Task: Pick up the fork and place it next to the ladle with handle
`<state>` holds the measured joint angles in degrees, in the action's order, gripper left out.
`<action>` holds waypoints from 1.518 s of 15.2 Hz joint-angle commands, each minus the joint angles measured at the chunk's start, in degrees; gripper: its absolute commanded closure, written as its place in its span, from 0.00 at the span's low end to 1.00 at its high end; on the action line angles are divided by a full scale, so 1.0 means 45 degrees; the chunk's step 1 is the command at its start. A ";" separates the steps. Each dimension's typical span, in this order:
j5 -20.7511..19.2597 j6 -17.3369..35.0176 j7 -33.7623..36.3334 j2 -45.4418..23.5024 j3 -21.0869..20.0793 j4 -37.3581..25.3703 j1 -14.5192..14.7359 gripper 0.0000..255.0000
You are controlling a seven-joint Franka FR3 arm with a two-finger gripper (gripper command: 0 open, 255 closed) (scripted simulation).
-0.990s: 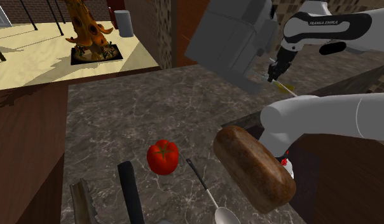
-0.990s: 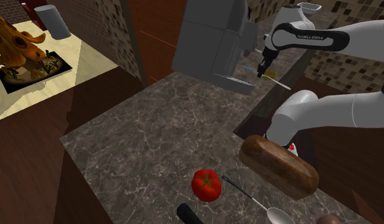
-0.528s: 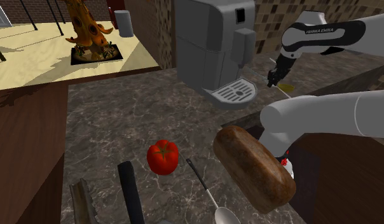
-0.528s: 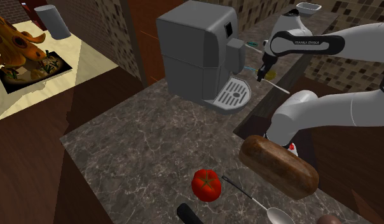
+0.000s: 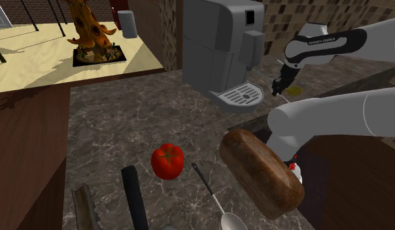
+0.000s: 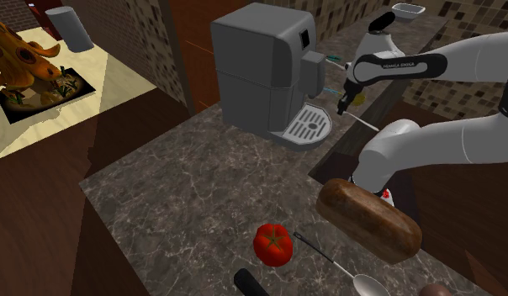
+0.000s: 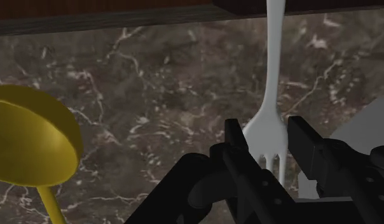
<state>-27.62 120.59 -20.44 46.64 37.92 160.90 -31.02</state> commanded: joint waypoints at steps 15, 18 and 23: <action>-0.0568 0.1785 -0.0004 -0.1035 0.0817 0.0751 0.0021 0.00; -0.0568 0.1785 -0.0004 -0.1035 0.0817 0.0751 0.0021 0.00; -0.0075 -0.0004 -0.0061 0.0075 0.0055 0.0062 -0.0086 0.00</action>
<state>-28.71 123.34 -20.72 45.39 39.29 162.17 -31.34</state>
